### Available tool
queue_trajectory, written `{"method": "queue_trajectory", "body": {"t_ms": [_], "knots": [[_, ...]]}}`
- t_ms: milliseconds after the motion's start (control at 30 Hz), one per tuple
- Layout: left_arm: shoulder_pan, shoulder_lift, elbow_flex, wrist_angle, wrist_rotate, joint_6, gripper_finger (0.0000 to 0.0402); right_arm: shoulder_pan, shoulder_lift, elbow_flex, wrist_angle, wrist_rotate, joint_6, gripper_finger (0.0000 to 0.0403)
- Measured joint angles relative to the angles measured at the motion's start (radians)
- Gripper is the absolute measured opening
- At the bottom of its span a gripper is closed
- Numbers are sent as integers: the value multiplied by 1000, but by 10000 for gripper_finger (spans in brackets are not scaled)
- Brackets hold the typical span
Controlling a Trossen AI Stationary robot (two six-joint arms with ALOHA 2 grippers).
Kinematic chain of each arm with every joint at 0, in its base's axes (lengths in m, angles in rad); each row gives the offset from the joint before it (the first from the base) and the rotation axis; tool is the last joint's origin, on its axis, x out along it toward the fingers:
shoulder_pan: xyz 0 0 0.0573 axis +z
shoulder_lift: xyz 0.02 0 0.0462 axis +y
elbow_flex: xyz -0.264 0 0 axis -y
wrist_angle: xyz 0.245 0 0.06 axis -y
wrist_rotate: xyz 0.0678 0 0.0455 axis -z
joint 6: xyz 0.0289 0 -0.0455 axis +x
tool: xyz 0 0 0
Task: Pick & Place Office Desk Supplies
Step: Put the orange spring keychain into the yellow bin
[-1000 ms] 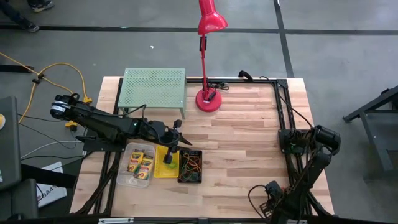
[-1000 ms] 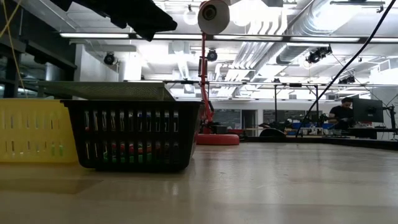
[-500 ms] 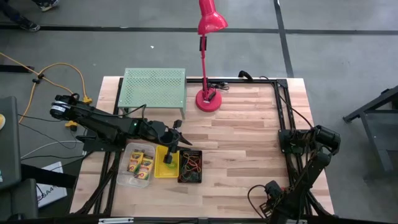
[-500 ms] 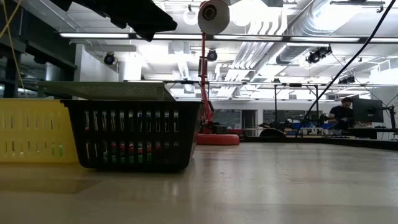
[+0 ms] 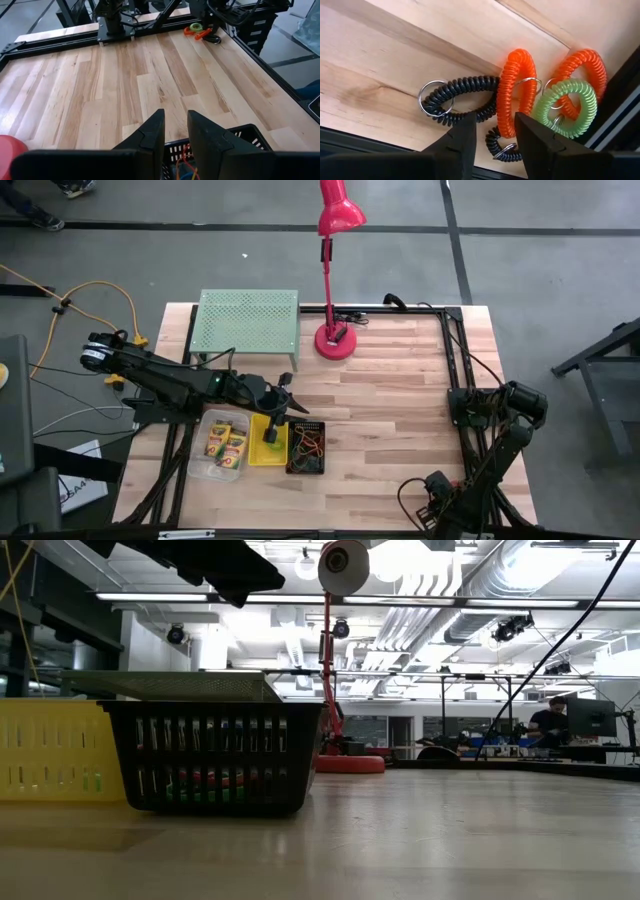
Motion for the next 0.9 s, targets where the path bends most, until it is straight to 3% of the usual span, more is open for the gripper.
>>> {"method": "queue_trajectory", "body": {"t_ms": [300,900], "knots": [[-2,0,0,0,0,-19,79,0,0,0,1,2,2,84],[-2,0,0,0,1,-19,79,0,0,-22,20,17,5,88]]}}
